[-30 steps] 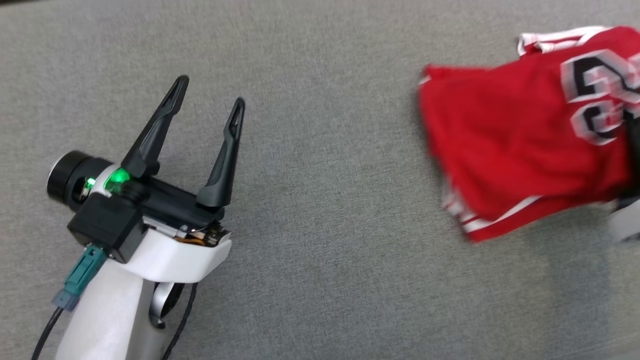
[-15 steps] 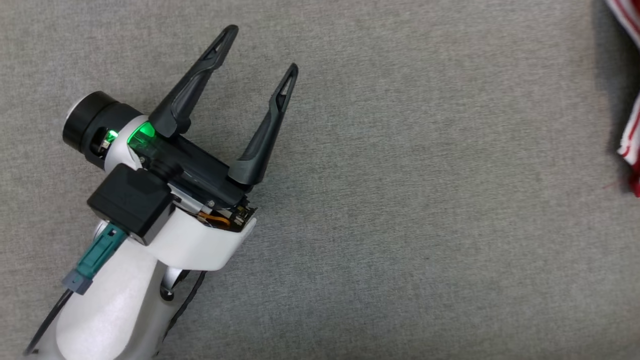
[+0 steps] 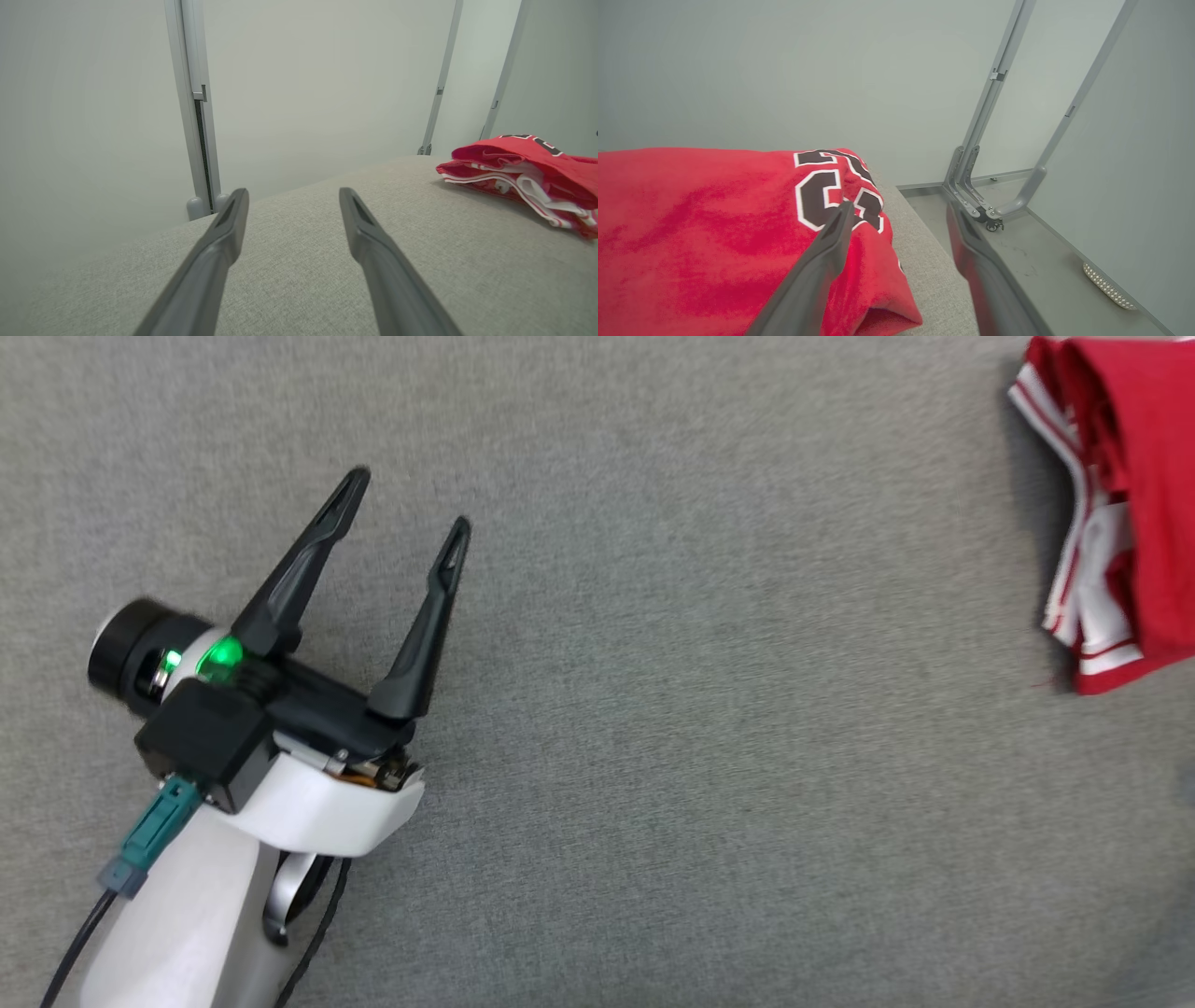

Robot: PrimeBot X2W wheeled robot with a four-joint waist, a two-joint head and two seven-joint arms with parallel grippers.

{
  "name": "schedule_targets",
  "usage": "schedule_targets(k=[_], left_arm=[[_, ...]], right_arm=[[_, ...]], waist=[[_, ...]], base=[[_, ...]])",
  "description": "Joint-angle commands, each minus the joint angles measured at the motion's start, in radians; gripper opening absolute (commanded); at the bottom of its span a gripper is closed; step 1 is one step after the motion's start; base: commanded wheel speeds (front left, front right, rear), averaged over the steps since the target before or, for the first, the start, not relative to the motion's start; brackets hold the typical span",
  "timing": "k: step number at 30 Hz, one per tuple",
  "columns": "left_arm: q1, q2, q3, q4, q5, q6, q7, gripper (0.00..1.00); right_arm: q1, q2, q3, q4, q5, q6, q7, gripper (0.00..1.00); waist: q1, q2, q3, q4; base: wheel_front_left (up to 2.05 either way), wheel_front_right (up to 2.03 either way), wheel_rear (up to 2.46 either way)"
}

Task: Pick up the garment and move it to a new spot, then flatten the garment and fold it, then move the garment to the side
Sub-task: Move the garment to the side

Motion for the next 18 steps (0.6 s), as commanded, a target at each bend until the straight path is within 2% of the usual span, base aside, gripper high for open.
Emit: schedule_targets(k=[1,4,10,13,18], left_arm=[[0.023,0.007,0.010,0.004,-0.006,0.010,-0.001,1.00],[0.073,0.005,0.029,0.010,-0.019,0.025,-0.001,1.00],[0.169,-0.010,0.069,0.030,-0.045,0.061,-0.001,1.00],[0.209,-0.023,0.089,0.033,-0.065,0.069,-0.001,1.00],[0.282,-0.035,0.133,0.050,-0.087,0.096,-0.001,1.00]], right_arm=[[0.026,0.020,0.006,-0.030,-0.009,-0.002,-0.011,1.00],[0.093,0.083,0.037,-0.126,-0.032,-0.002,-0.014,1.00],[0.194,0.198,0.160,-0.282,-0.074,-0.002,0.025,1.00],[0.227,0.243,0.225,-0.335,-0.087,-0.001,0.053,1.00],[0.263,0.274,0.291,-0.384,-0.094,-0.002,0.090,1.00]], waist=[[0.0000,0.0000,-0.064,-0.022],[0.0000,0.0000,-0.118,-0.029],[0.0000,0.0000,-0.218,-0.012],[0.0000,0.0000,-0.260,0.012],[0.0000,0.0000,-0.329,0.068]], base=[[0.00,0.00,0.00],[0.00,0.00,0.00],[0.00,0.00,0.00],[0.00,0.00,0.00],[0.00,0.00,0.00]])
